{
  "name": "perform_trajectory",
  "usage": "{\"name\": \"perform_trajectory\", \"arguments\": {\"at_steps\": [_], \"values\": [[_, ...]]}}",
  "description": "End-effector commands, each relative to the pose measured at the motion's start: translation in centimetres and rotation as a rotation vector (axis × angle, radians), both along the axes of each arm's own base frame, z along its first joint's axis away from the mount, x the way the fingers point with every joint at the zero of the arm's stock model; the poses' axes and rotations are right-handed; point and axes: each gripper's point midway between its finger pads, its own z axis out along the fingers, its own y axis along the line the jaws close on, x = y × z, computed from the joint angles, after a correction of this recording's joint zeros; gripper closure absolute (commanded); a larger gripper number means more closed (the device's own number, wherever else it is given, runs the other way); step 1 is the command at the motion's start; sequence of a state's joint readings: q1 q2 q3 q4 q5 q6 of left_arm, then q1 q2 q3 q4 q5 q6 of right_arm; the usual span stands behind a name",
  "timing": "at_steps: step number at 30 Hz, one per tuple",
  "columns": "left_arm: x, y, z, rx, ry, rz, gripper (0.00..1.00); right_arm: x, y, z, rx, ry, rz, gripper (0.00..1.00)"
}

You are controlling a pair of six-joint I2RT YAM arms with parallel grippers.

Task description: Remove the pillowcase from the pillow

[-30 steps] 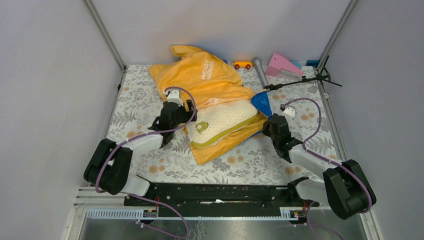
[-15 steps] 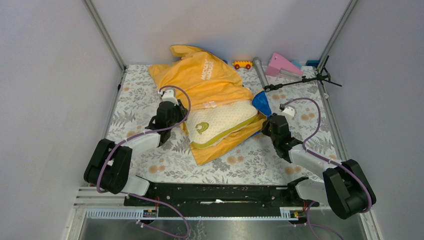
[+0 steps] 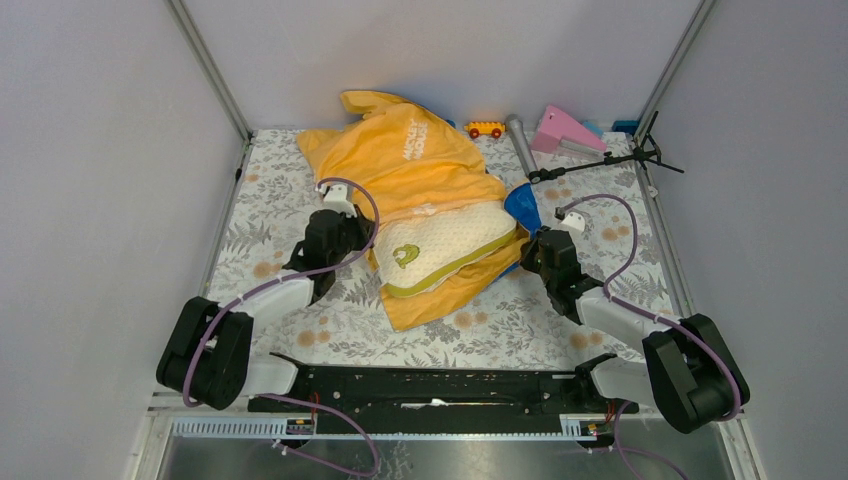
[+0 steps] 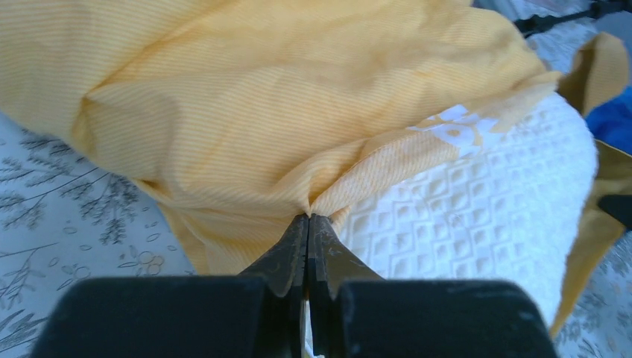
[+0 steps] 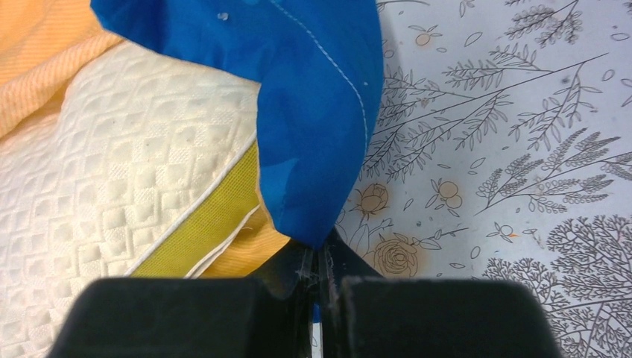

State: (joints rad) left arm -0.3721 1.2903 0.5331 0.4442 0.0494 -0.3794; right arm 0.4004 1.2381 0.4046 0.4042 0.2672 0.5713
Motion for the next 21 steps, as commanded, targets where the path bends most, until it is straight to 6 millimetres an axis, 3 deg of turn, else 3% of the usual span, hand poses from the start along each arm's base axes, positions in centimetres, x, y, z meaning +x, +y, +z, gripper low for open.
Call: {"name": "perform_trajectory", "arguments": {"at_steps": [1, 7, 11, 16, 18, 21], "values": [[-1.8, -4.6, 4.5, -0.068, -0.160, -0.213, 1.00, 1.0, 0.8, 0.9, 0.009, -0.027, 0.038, 0.99], [-5.2, -9.8, 6.2, -0.047, -0.255, -0.441, 1.00, 1.0, 0.7, 0.6, 0.005, -0.019, 0.028, 0.98], [-10.1, -14.1, 7.6, -0.050, -0.367, -0.727, 1.00, 1.1, 0.9, 0.5, 0.012, -0.014, 0.034, 0.97], [-14.0, -16.4, 8.6, -0.087, -0.416, -0.937, 1.00, 1.2, 1.8, 0.1, 0.018, 0.007, 0.082, 0.93], [-13.9, -16.2, 9.0, -0.092, -0.424, -0.914, 1.00, 1.1, 2.3, 0.2, 0.015, 0.010, 0.115, 0.89], [-10.6, -14.4, 8.8, -0.060, -0.391, -0.681, 1.00, 1.1, 1.7, 0.6, 0.005, -0.006, 0.087, 0.83]]}}
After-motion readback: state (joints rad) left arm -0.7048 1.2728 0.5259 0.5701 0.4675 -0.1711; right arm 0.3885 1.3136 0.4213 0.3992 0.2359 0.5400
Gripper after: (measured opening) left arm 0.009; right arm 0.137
